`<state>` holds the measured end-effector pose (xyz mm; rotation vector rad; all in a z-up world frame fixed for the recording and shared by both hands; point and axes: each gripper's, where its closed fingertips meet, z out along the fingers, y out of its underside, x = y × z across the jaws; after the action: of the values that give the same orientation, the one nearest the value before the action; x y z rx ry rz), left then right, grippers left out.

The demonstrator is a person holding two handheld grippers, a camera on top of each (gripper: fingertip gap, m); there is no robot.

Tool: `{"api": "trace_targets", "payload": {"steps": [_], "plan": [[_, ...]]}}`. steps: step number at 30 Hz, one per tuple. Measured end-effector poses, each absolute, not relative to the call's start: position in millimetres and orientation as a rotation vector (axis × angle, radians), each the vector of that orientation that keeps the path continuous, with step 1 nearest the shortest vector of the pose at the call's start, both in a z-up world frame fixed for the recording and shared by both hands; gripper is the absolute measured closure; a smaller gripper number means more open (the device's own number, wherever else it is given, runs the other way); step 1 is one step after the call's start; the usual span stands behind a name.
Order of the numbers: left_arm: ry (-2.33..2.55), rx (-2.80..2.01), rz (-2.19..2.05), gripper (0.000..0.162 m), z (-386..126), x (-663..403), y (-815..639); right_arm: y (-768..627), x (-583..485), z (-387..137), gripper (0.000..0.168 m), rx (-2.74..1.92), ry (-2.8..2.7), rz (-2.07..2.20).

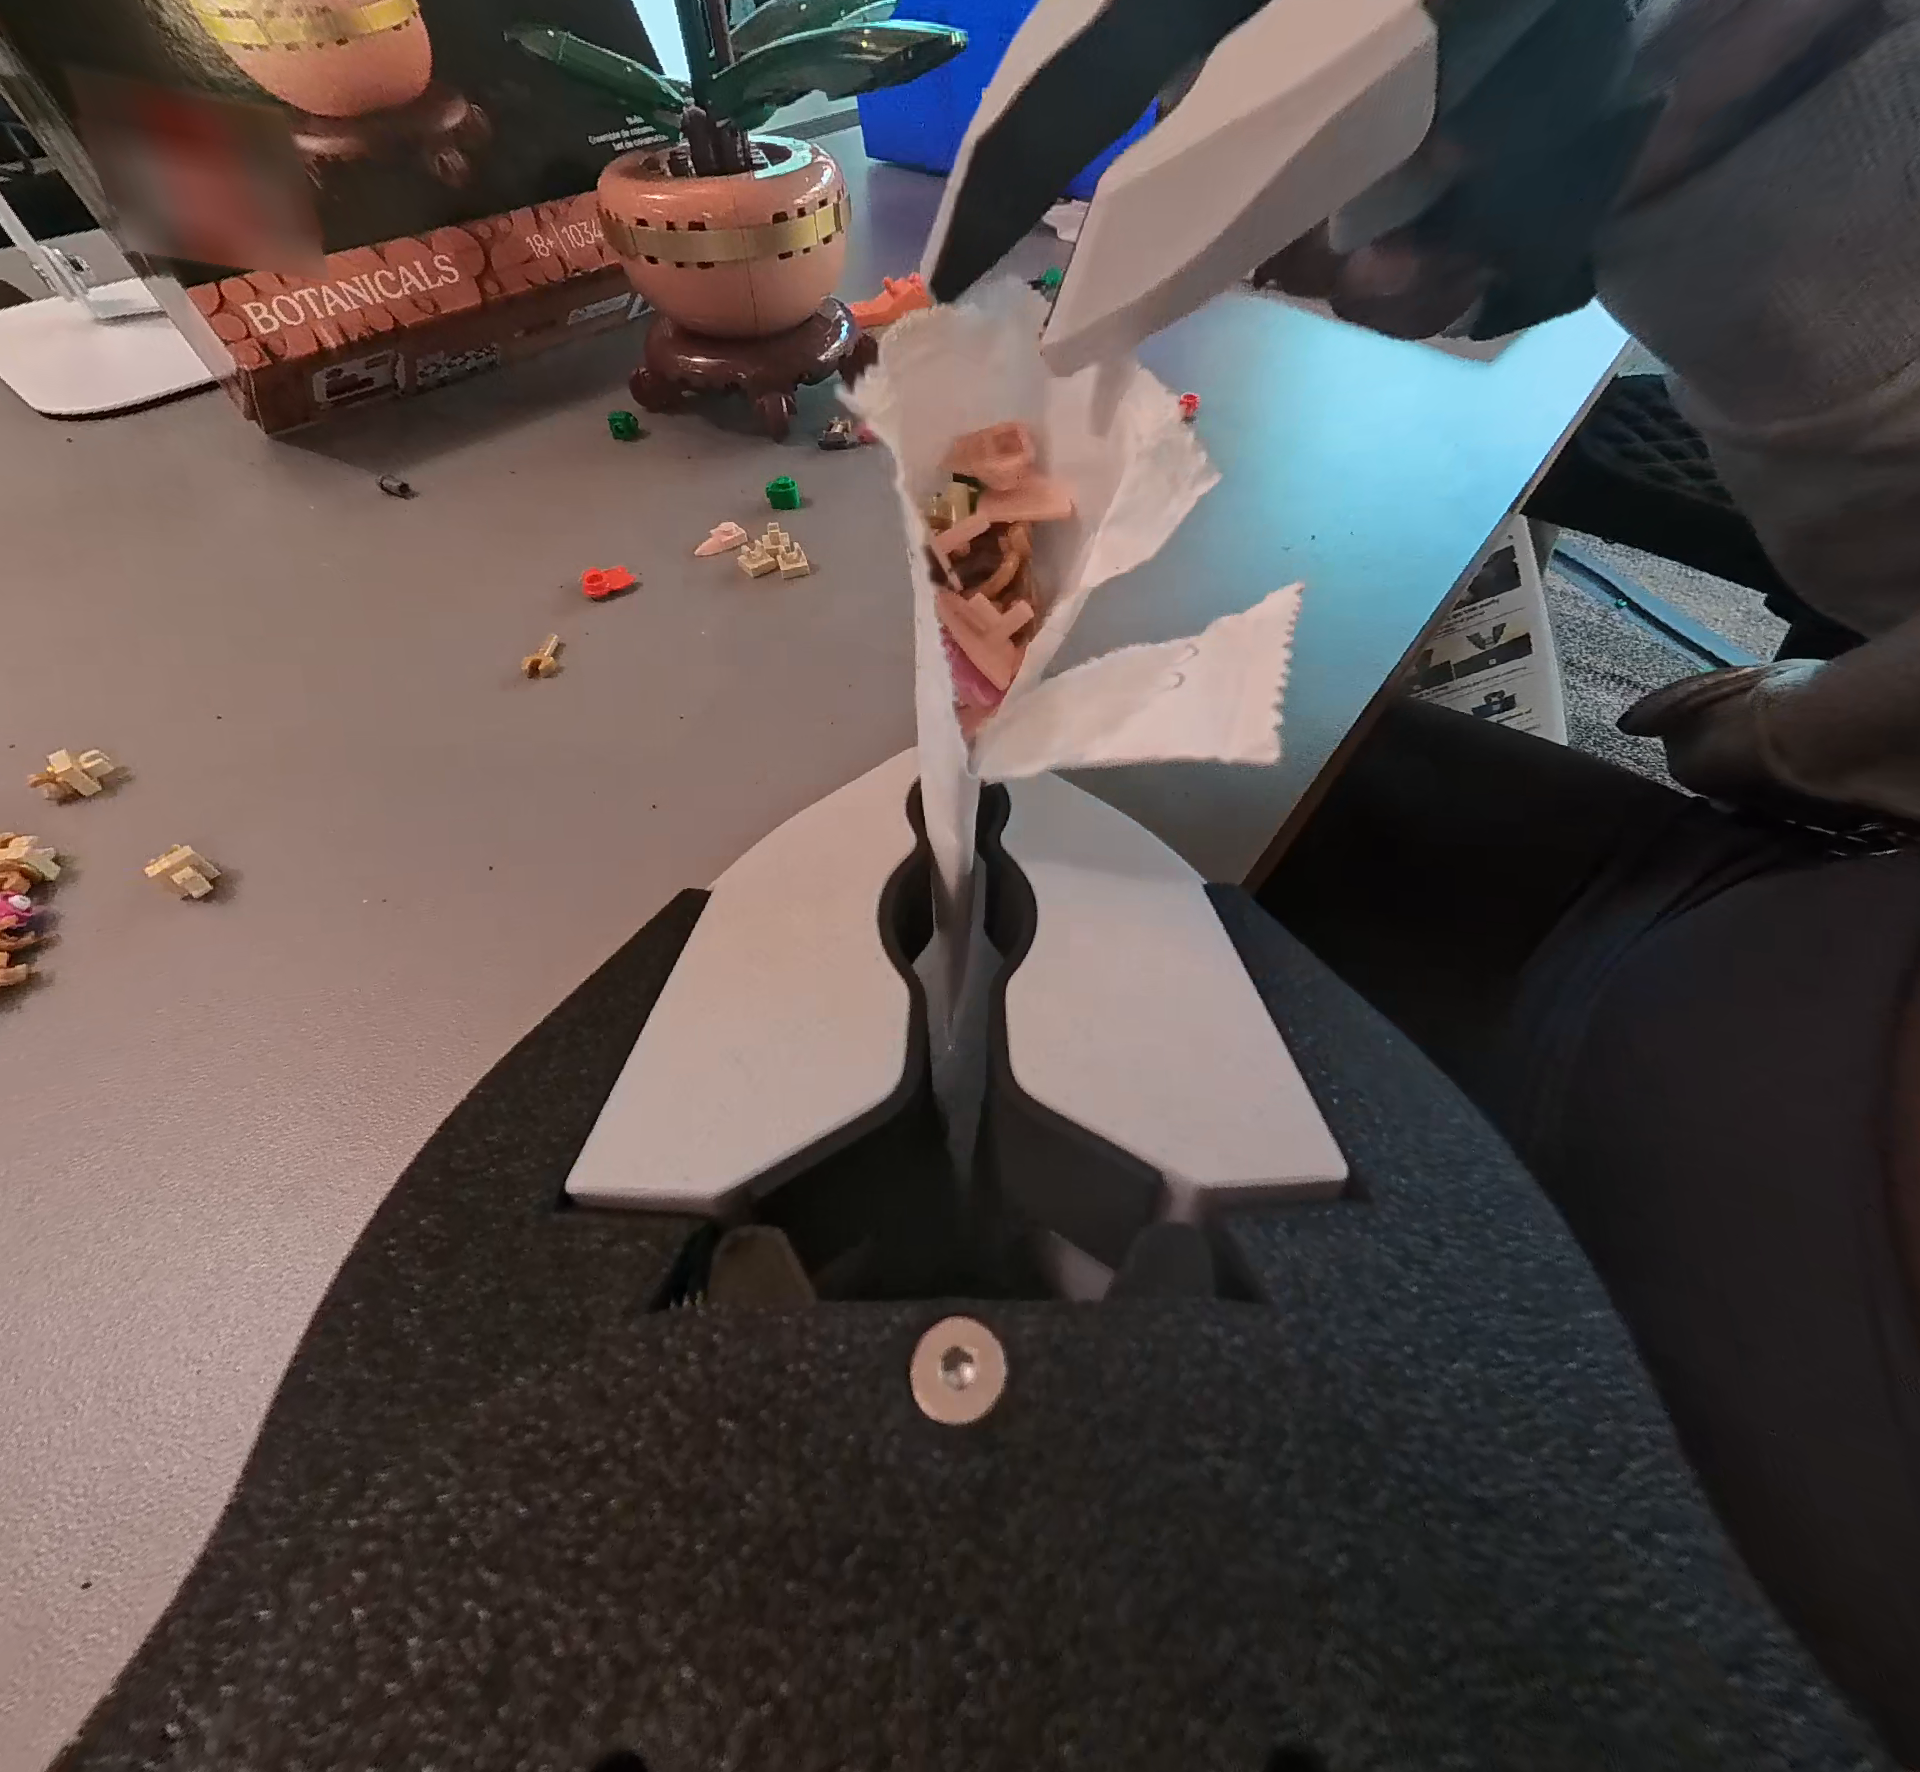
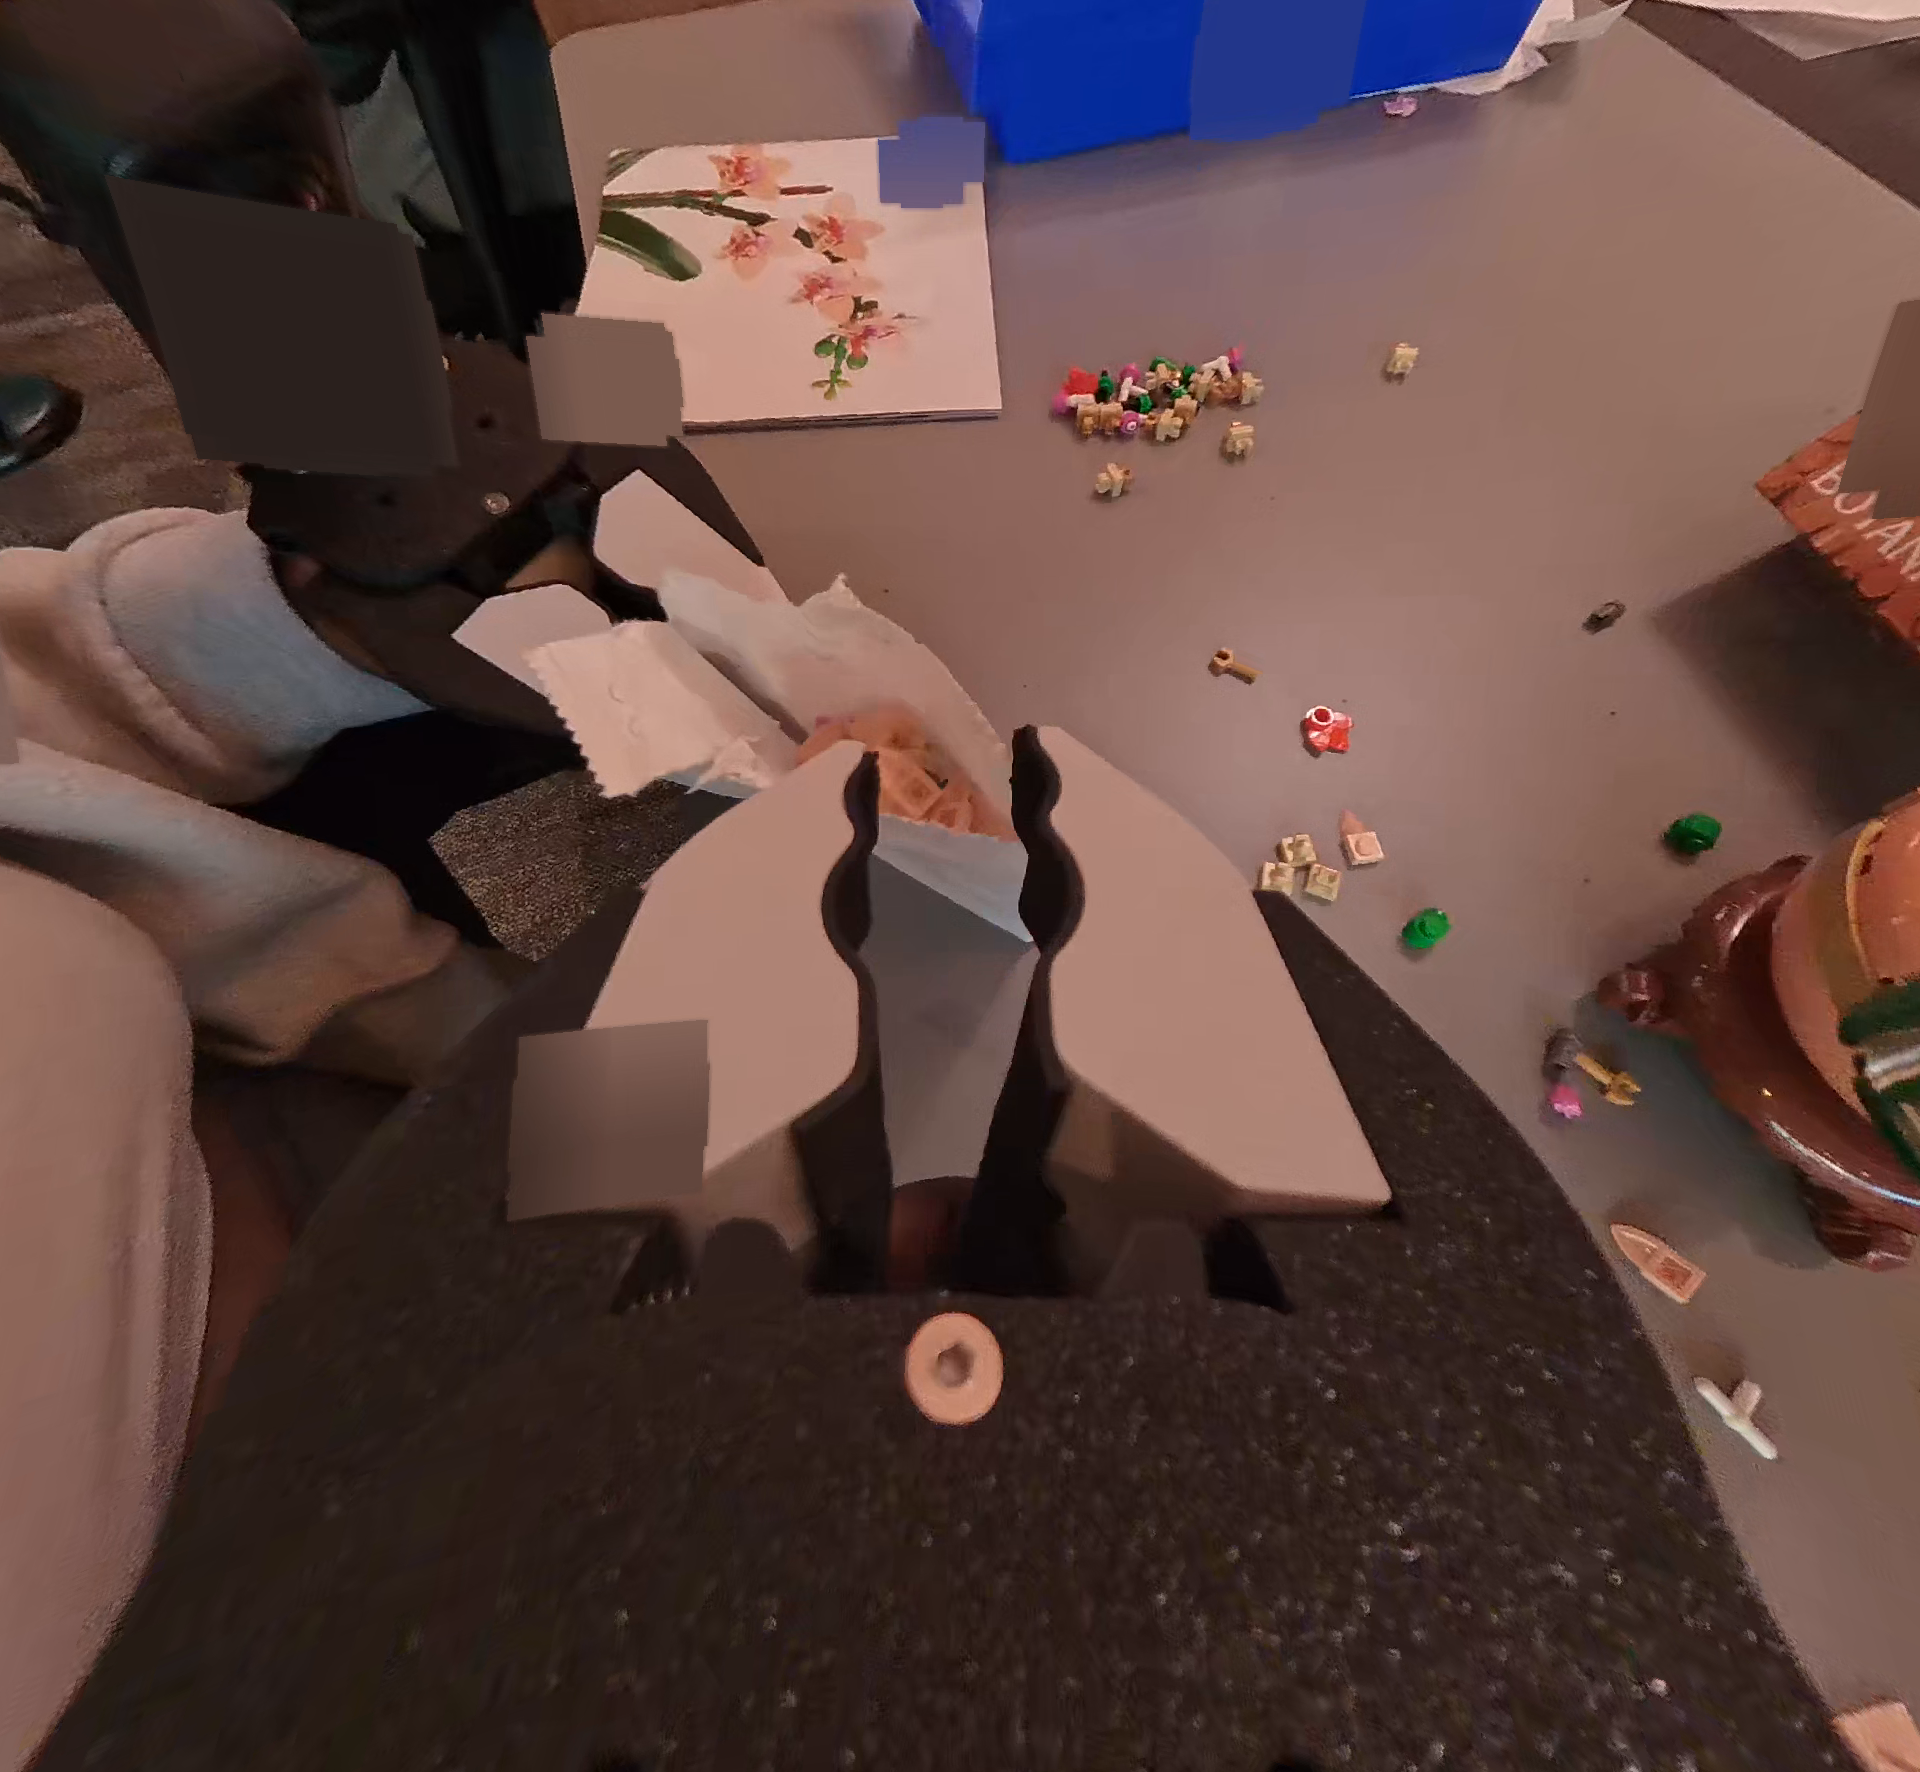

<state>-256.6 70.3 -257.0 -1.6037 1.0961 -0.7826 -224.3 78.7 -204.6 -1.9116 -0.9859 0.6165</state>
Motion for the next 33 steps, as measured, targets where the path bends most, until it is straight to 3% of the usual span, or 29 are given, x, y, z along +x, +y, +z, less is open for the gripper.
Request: {"api": "trace_targets", "payload": {"steps": [8,13,25,33], "plan": [[1.098,-1.602,-0.780,0.158,-256.8,-256.7,70.3,98.6,-149.5,-201.5,0.140,-1.936,-0.826,0.365],[1.097,-1.605,-0.784,0.158,-257.1,-256.8,69.7,97.7,-65.2,-246.9,0.144,-2.172,-0.678,0.271],[1.089,-1.612,-0.786,0.158,-257.8,-256.0,71.4,104.5,-62.0,-281.8,0.145,-2.260,-0.729,0.216],[1.092,-1.610,-0.788,0.158,-257.8,-256.8,70.4,107.3,-62.2,-285.3,0.160,-2.266,-0.687,0.289]]}}
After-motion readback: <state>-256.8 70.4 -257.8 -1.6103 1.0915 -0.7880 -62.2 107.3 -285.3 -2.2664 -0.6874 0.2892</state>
